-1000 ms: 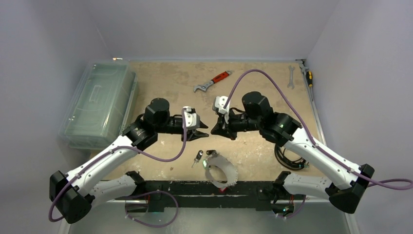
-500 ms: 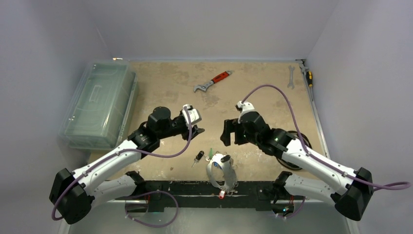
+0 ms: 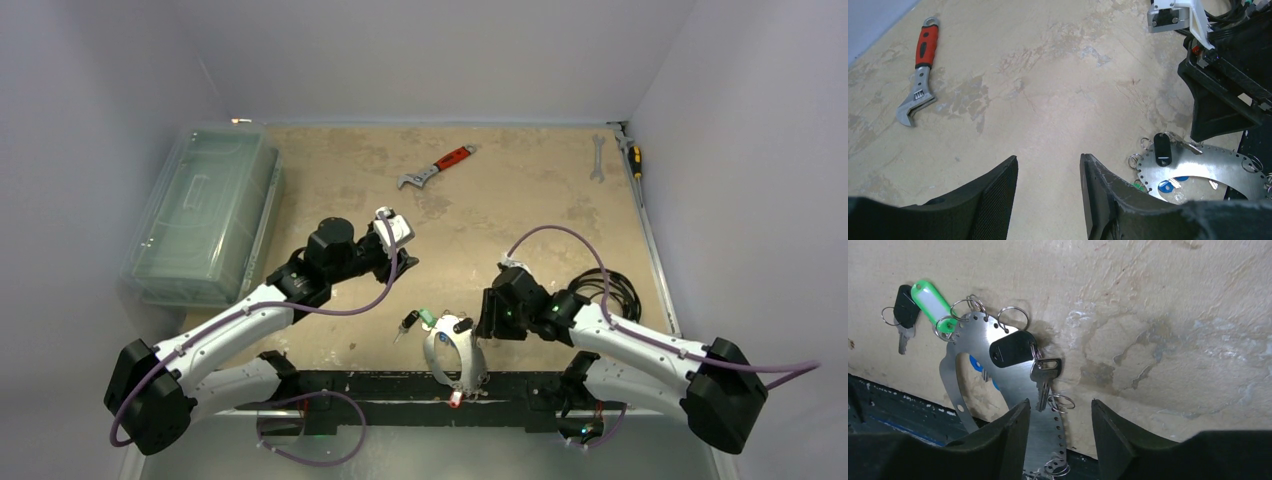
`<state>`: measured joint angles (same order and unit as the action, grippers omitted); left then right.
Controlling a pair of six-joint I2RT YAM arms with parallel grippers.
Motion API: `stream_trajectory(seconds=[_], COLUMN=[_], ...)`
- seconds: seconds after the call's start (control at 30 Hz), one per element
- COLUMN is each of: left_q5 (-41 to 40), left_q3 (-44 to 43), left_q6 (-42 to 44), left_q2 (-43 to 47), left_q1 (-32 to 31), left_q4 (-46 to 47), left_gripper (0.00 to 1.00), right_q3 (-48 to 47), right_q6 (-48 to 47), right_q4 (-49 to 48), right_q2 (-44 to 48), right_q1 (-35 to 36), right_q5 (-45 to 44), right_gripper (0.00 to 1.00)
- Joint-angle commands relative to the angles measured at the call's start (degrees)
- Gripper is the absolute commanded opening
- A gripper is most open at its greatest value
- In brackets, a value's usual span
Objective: Put the keys on the keyring
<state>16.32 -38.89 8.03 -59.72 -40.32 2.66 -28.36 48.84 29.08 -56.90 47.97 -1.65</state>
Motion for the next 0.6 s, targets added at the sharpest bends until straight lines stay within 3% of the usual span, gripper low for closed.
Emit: stream_trajectory(seconds=[0.0, 0.47, 0.57], left_q5=[1.11, 2.85, 3.0], left_q3=[-1.97, -2.46, -2.5], left_q6=[-0.91, -0.71, -0.65], left_q2=[0.15, -1.37, -1.45], left_q1=[-0.22, -0.2, -0.22], left_q4=[1.84, 1.43, 1.3], left_gripper=[0.47, 0.46, 0.45], right_q3=[2.1, 11.46, 12.14], right_q6=[5.16, 10.25, 10.31], right_q4=[-3.75, -12.96, -13.79], right_q2=[2.22, 2.18, 1.83], right_q1=[0.06, 0.09, 0.07], right_q5=[1.56, 2.44, 2.46], right_gripper=[0.45, 0.28, 0.19])
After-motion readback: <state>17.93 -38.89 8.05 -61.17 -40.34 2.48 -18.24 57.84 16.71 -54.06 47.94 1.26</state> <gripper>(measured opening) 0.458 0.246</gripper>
